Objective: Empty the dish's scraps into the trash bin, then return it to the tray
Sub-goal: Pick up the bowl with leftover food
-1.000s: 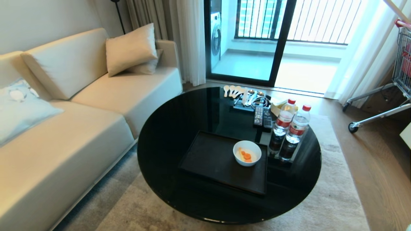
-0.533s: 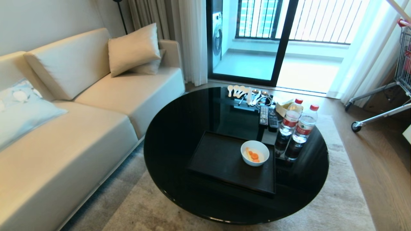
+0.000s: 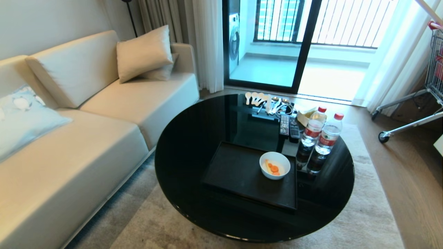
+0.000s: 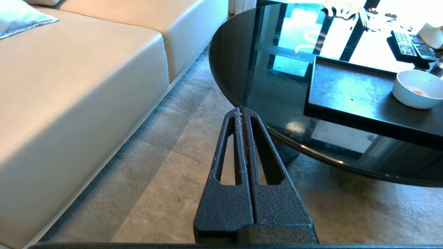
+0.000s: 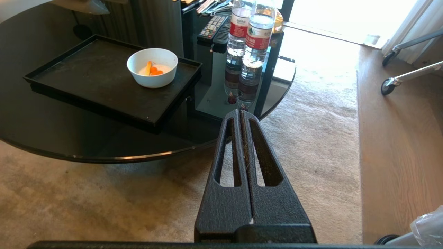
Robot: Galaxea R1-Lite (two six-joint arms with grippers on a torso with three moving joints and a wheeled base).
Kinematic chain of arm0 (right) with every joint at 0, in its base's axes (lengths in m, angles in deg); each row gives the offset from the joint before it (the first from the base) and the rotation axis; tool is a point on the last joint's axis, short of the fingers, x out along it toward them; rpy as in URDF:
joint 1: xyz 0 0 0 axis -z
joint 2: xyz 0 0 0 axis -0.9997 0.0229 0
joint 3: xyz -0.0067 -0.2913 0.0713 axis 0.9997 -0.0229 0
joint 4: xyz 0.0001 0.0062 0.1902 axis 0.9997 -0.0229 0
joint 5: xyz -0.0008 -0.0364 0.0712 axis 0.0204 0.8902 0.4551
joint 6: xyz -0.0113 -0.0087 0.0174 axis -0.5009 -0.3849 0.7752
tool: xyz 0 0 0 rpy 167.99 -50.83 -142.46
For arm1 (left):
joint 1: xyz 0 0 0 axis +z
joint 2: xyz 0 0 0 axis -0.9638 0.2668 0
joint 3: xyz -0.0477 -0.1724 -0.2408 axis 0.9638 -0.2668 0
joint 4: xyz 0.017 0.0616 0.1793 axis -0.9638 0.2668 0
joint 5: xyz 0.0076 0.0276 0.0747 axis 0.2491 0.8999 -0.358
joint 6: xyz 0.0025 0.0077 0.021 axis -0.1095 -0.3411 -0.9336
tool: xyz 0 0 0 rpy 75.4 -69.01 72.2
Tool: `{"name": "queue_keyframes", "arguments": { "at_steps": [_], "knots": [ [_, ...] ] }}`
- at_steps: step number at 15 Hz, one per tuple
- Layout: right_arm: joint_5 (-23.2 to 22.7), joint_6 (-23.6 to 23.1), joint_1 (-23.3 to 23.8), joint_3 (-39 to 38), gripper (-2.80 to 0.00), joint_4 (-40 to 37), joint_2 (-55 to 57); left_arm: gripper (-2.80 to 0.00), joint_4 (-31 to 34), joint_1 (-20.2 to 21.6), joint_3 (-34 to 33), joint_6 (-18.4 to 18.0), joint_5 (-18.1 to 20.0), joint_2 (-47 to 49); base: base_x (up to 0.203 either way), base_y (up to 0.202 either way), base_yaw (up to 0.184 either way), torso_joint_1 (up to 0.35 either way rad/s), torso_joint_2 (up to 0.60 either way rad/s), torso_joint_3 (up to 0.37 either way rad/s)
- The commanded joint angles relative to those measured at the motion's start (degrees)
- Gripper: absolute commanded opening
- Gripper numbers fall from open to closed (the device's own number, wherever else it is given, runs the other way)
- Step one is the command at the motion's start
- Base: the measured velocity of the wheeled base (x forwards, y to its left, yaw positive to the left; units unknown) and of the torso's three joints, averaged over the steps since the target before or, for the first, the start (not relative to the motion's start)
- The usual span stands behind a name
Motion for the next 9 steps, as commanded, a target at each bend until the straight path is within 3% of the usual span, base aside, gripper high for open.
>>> {"name": "queue_keyframes", "arguments": {
  "at_steps": [1, 7, 9],
  "knots": [
    [0.0, 0.0, 0.0, 0.0, -2.8, 0.0, 0.1, -2.8, 0.0, 0.0, 0.0, 0.1, 0.0, 0.0, 0.0, 0.0, 0.0, 0.0, 0.0, 0.0],
    [0.1, 0.1, 0.0, 0.0, -2.8, 0.0, 0.1, -2.8, 0.0, 0.0, 0.0, 0.1, 0.0, 0.0, 0.165, 0.0, -0.002, 0.002, 0.0, 0.001],
    [0.1, 0.3, 0.0, 0.0, -2.8, 0.0, 0.1, -2.8, 0.0, 0.0, 0.0, 0.1, 0.0, 0.0, 0.033, 0.0, 0.005, 0.006, 0.0, 0.0]
  ]
}}
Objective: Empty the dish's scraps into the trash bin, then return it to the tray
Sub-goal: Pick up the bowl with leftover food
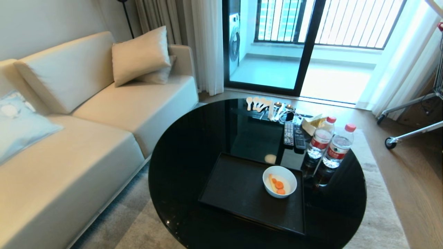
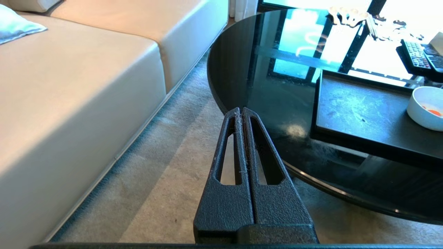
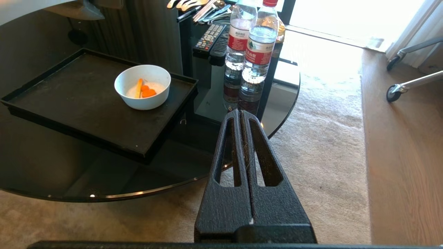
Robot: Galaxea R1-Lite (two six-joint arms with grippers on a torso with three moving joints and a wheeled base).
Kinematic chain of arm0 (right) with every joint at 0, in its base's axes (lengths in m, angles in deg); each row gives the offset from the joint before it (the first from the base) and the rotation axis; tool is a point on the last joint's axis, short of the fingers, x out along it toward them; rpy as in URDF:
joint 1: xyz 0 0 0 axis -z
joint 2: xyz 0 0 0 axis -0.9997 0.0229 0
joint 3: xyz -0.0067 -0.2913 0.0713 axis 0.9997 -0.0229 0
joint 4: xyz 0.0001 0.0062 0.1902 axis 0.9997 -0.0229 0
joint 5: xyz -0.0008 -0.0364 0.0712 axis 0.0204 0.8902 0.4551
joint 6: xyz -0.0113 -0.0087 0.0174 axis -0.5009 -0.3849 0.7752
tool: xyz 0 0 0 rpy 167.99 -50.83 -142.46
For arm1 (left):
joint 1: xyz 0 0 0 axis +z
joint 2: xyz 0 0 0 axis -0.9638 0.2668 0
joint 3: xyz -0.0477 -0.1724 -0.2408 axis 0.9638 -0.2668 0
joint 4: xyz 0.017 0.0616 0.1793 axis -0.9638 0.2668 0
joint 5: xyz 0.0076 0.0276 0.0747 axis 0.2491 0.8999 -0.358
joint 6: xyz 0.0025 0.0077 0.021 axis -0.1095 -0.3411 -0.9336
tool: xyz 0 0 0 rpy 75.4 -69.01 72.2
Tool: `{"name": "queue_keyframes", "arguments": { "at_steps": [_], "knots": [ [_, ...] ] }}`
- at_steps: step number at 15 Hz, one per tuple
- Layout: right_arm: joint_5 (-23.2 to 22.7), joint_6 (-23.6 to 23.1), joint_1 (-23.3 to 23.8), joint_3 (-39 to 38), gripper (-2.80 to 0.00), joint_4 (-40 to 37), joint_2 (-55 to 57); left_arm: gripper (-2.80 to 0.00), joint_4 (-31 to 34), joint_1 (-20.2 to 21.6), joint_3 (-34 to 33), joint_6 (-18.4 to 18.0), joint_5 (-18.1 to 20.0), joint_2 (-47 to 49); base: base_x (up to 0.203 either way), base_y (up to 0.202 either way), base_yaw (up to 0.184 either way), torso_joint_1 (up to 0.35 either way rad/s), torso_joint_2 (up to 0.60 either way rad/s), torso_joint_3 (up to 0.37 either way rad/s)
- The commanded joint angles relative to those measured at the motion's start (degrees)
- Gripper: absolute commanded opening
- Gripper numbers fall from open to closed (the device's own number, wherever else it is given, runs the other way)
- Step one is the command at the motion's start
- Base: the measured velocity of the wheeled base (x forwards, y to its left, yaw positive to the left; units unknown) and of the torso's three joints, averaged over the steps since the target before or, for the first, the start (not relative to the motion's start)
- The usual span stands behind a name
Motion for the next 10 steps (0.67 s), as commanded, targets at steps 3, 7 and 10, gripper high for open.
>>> {"name": "queue_keyframes", "arguments": {
  "at_steps": [3, 7, 10],
  "knots": [
    [-0.1, 0.2, 0.0, 0.0, -2.8, 0.0, 0.1, -2.8, 0.0, 0.0, 0.0, 0.1, 0.0, 0.0, 0.0, 0.0, 0.0, 0.0, 0.0, 0.0],
    [-0.8, -0.6, 0.0, 0.0, -2.8, 0.0, 0.1, -2.8, 0.0, 0.0, 0.0, 0.1, 0.0, 0.0, 0.0, 0.0, 0.0, 0.0, 0.0, 0.0],
    [-2.9, -3.7, 0.0, 0.6, -2.8, 0.8, 0.1, -2.8, 0.0, 0.0, 0.0, 0.1, 0.0, 0.0, 0.0, 0.0, 0.0, 0.0, 0.0, 0.0]
  ]
}}
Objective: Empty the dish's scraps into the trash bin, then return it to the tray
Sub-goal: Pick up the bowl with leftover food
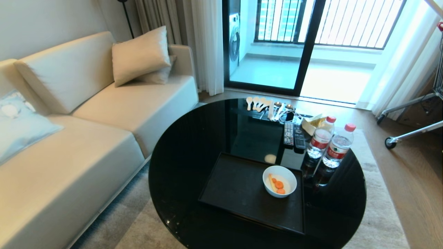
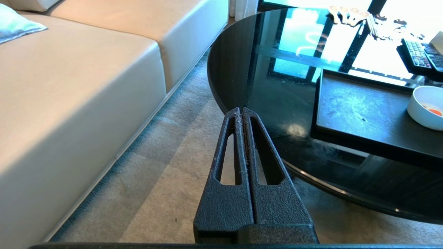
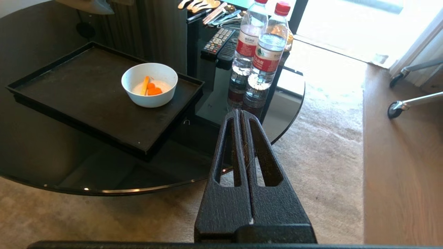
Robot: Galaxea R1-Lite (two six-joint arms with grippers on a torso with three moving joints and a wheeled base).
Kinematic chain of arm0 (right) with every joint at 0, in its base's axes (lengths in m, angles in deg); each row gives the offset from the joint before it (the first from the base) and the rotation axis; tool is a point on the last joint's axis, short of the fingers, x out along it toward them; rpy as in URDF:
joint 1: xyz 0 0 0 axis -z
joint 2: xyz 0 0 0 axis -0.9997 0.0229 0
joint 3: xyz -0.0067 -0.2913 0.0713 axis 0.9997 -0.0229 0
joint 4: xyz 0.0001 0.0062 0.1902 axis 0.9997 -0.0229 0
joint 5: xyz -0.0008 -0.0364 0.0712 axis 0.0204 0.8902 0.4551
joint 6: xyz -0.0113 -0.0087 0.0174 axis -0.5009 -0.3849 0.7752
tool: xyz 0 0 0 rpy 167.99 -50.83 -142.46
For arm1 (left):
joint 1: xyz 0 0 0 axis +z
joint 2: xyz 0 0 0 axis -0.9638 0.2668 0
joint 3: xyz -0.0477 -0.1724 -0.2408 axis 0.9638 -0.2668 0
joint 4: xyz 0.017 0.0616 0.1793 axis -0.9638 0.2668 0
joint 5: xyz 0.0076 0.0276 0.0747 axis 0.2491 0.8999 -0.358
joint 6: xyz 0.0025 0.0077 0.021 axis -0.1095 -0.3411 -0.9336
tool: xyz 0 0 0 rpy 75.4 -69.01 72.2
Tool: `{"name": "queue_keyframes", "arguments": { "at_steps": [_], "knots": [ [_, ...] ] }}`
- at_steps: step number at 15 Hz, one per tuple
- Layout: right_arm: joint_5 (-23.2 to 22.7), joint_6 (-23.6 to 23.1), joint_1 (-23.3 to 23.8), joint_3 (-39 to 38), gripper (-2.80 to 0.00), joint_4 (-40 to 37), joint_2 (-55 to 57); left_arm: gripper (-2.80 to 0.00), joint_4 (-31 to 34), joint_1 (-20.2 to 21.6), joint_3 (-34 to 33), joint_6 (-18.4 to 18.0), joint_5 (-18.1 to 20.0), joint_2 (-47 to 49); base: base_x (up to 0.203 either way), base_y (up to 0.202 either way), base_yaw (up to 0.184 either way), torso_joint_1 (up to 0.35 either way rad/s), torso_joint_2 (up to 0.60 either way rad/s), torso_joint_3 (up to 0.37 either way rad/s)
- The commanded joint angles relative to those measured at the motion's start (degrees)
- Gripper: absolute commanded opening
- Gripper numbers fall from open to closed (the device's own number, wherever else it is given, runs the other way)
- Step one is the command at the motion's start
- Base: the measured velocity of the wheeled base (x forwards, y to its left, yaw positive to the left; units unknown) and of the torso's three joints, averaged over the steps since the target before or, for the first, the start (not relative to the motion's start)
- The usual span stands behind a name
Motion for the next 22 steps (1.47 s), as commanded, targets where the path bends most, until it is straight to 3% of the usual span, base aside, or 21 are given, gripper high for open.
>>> {"name": "queue_keyframes", "arguments": {
  "at_steps": [1, 4, 8, 12, 16, 18, 22],
  "knots": [
    [-1.4, -0.6, 0.0, 2.4, -2.8, -0.4, 0.1, -2.8, 0.0, 0.0, 0.0, 0.0, 0.0, 0.0, 0.0, 0.0, 0.0, 0.0, 0.0, 0.0],
    [-7.1, -2.0, 0.0, 11.8, -2.8, -4.6, 5.7, -2.8, 0.0, 0.0, 0.0, 0.0, 0.0, 0.0, 0.0, 0.0, 0.0, 0.0, 0.0, 0.0],
    [-12.6, -4.7, 0.0, 21.8, -2.8, -6.0, 24.1, -2.8, 0.0, 0.0, 0.0, 0.0, 0.0, 0.0, 0.0, 0.0, 0.0, 0.0, 0.0, 0.0],
    [-17.2, -11.8, -1.1, 27.8, -2.8, -1.6, 46.8, -2.8, 0.0, 0.0, 0.0, 0.0, 0.0, 0.0, 0.0, 0.0, 0.0, 0.0, 0.0, 0.0],
    [-18.3, -14.4, -7.7, 32.8, -2.8, 4.3, 67.0, -2.8, 0.0, 0.0, 0.0, 0.0, 0.0, 0.0, 0.0, 0.0, 0.0, 0.0, 0.0, 0.0],
    [-16.4, -12.0, -13.2, 35.9, -2.8, 5.7, 75.1, -2.8, 0.0, 0.0, 0.0, 0.0, 0.0, 0.0, 0.0, 0.0, 0.0, 0.0, 0.0, 0.0],
    [-6.0, 3.7, -24.1, 45.5, -2.8, 5.3, 87.1, -2.8, 0.0, 0.0, 0.0, 0.0, 0.0, 0.0, 0.0, 0.0, 0.0, 0.0, 0.0, 0.0]
  ]
}}
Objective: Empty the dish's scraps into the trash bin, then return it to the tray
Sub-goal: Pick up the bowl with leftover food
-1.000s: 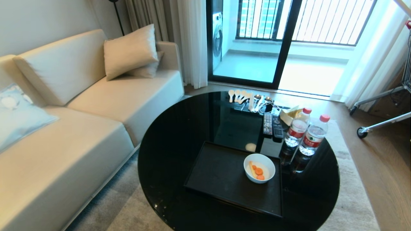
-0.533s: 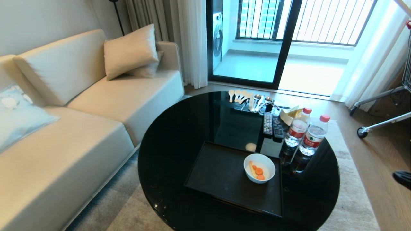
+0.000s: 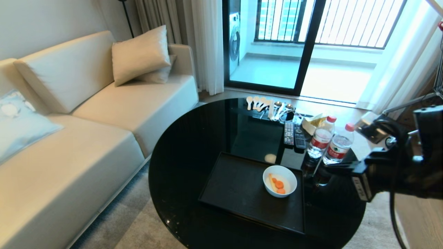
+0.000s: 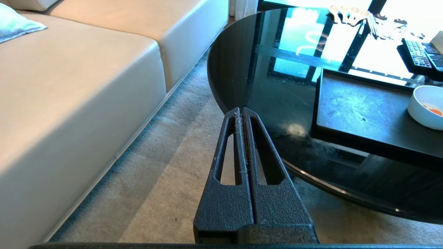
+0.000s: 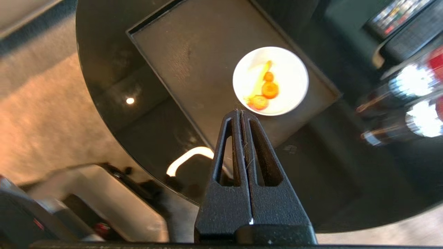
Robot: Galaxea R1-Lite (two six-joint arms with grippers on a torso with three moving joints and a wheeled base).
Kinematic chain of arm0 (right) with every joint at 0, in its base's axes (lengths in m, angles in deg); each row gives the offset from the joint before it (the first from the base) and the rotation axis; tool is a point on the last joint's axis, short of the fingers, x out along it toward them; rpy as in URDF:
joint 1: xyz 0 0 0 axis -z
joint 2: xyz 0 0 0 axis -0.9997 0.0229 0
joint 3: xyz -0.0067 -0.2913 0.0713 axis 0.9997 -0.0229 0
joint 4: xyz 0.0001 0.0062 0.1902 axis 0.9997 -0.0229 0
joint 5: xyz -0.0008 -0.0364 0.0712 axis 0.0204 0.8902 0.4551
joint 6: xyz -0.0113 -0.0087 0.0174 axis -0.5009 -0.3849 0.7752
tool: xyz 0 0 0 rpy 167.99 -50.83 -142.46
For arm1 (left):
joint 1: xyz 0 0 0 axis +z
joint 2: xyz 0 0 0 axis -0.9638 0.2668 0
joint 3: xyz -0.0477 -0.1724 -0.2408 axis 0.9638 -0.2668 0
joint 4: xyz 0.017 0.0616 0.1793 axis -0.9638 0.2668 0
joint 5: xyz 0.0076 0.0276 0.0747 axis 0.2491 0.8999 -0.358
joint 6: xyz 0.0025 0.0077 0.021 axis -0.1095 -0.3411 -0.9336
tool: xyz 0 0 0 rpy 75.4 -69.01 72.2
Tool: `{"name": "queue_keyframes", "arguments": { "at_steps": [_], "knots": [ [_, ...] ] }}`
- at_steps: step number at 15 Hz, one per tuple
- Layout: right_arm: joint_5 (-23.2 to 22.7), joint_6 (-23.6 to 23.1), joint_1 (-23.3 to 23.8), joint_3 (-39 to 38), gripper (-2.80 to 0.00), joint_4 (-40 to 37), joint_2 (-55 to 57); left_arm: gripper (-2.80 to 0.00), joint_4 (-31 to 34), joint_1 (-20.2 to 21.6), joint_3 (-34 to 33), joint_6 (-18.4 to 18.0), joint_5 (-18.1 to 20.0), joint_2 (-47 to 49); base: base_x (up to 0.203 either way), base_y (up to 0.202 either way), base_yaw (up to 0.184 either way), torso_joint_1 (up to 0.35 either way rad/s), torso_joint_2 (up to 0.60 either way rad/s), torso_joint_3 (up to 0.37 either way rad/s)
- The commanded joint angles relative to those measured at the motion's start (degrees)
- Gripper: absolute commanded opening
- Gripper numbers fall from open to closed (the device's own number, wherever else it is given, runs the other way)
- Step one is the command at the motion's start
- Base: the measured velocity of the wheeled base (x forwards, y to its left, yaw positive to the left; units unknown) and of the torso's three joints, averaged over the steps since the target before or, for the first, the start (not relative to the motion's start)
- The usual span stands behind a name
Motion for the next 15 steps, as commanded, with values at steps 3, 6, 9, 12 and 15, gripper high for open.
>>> {"name": "queue_keyframes", "arguments": {
  "at_steps": [3, 6, 9, 12, 15],
  "knots": [
    [6.5, 16.5, -8.7, 9.5, -2.8, -3.8, 13.1, -2.8, 0.0, 0.0, 0.0, 0.0, 0.0, 0.0, 0.0, 0.0, 0.0, 0.0, 0.0, 0.0],
    [12.6, 23.9, -10.0, 11.6, 0.0, -4.3, 18.3, -2.8, 0.0, 0.0, 0.0, 0.0, 0.0, 0.0, 0.0, 0.0, 0.0, 0.0, 0.0, 0.0],
    [14.1, 26.1, -10.0, 12.8, 0.0, -4.1, 22.6, -2.8, 0.0, 0.0, 0.0, 0.0, 0.0, 0.0, 0.0, 0.0, 0.0, 0.0, 0.0, 0.0],
    [16.1, 29.5, -9.9, 17.4, 0.0, -4.6, 28.4, -2.8, 0.0, 0.0, 0.0, 0.0, 0.0, 0.0, 0.0, 0.0, 0.0, 0.0, 0.0, 0.0],
    [18.6, 30.7, -8.6, 21.4, 0.0, -6.0, 34.1, -2.8, 0.0, 0.0, 0.0, 0.0, 0.0, 0.0, 0.0, 0.0, 0.0, 0.0, 0.0, 0.0]
  ]
}}
